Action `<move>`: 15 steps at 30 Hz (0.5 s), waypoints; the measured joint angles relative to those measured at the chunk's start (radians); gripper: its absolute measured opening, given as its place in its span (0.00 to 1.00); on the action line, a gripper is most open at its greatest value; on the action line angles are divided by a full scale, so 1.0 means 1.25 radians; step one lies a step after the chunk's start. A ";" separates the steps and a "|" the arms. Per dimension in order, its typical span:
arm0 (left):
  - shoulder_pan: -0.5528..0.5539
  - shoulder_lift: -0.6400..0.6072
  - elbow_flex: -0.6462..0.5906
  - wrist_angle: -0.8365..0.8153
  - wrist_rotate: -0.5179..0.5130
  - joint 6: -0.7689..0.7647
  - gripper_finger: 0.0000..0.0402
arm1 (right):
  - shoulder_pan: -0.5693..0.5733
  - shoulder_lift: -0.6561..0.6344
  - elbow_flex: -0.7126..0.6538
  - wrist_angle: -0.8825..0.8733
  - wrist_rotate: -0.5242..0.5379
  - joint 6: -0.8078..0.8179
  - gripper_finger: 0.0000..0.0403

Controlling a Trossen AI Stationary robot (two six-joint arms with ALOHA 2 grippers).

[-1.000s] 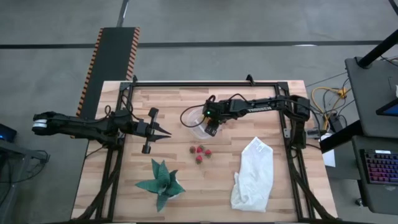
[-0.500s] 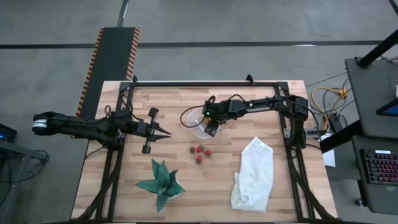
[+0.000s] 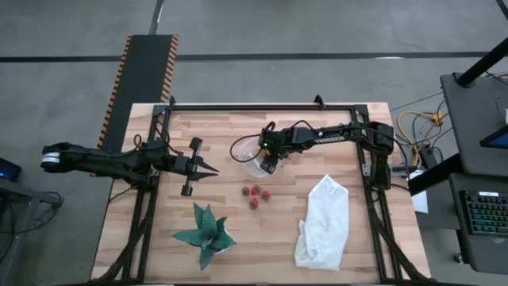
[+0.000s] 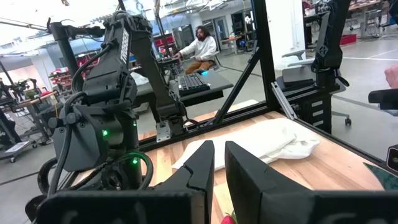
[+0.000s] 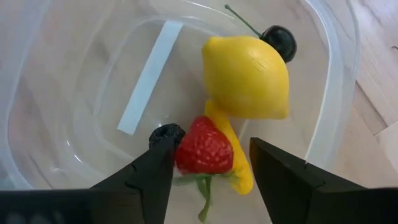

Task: Pick and placing Produce into tupperware
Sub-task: Put the strawberry into the bin

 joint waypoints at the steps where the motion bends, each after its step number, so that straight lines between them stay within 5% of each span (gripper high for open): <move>1: 0.000 0.000 0.000 0.000 0.000 0.000 0.06 | 0.000 -0.003 0.000 0.000 0.000 0.000 0.52; 15: 0.000 0.000 0.000 -0.003 0.000 -0.001 0.06 | 0.082 -0.230 0.000 -0.005 0.002 0.034 0.56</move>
